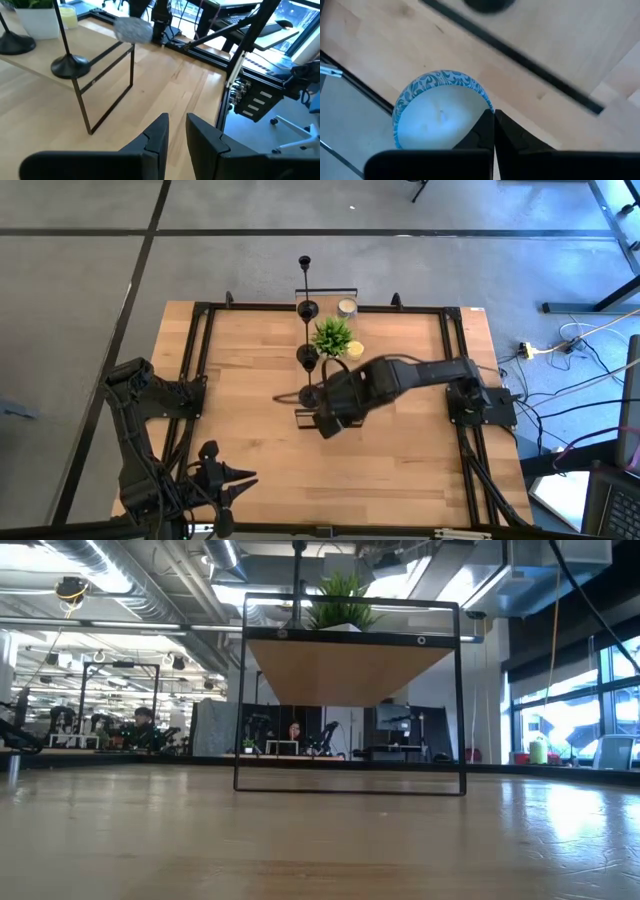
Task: Pick & Place candle stick holders
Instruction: Put the blue scented candle on the shelf
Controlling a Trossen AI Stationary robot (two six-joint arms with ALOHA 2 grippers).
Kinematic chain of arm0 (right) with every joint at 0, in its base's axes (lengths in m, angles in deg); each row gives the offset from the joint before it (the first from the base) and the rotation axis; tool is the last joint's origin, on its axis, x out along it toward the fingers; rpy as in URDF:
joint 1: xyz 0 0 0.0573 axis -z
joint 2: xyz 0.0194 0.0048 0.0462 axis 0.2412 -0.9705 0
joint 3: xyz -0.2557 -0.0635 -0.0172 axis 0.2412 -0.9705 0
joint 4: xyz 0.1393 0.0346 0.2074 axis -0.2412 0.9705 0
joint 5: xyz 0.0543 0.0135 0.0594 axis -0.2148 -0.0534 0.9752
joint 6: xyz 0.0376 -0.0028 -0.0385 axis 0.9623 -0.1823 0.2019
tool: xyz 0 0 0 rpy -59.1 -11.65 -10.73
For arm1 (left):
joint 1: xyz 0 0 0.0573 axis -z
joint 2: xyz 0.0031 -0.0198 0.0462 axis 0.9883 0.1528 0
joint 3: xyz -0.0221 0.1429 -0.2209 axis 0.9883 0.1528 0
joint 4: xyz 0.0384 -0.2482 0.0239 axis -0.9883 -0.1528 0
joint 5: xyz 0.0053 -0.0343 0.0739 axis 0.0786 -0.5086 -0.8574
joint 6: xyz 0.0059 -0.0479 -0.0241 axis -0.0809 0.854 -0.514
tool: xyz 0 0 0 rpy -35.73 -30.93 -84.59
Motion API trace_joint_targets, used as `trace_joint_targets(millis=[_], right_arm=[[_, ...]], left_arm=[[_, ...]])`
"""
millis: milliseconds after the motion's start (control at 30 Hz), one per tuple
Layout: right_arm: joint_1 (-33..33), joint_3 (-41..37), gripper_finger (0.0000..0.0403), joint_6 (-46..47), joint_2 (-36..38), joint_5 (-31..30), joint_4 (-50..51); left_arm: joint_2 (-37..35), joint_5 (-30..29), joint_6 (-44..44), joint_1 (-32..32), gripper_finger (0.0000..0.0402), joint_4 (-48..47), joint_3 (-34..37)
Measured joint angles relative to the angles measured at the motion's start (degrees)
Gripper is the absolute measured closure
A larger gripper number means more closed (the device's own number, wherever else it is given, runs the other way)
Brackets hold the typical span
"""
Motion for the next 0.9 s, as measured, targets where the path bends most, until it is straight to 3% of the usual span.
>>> trace_joint_targets(millis=[333, 900], right_arm=[[5.37, 0.00, 0.0403, -7.53, 0.26, 1.79, 0.01], [1.52, -0.02, 0.0403, -23.20, 4.22, -3.39, 0.00]], left_arm=[[0.00, 0.98, 1.63, 1.21, 0.0341, 0.25, 0.00], [0.00, 1.03, 2.72, 3.00, 0.0341, 0.28, 0.00]])
